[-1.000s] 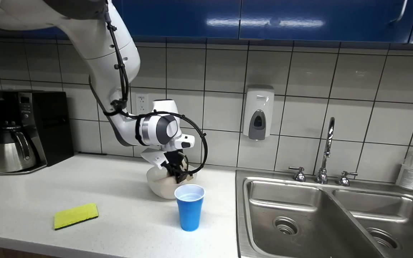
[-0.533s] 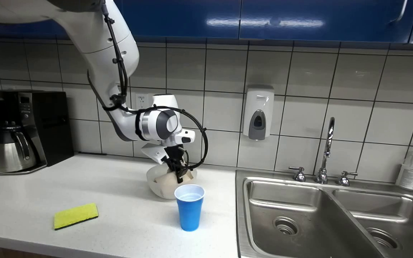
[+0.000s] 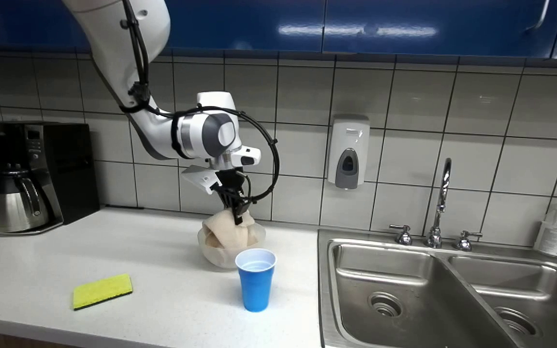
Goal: Move the towel from the bowl to the stove top
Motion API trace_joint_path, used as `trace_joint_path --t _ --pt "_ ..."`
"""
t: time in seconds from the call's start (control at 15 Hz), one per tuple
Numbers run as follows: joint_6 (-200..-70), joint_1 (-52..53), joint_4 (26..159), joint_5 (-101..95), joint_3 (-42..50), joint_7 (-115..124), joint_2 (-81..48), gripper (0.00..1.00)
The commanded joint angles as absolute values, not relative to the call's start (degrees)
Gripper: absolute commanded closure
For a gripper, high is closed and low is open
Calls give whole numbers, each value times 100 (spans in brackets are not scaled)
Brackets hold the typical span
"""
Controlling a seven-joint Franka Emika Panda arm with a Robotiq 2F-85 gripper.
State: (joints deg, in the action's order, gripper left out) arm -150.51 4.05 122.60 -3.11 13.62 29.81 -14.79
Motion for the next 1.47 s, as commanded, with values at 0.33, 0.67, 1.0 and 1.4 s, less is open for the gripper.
trace_joint_path --t 0.33,0.67,1.0,1.4 --pt "-14868 168 13569 -804 966 2764 473 99" --pt "-14747 22 13978 -391 592 2339 1347 99" --pt "-14707 1 14212 29 372 2049 1880 99" --pt "-14634 83 14307 583 210 1714 2271 99"
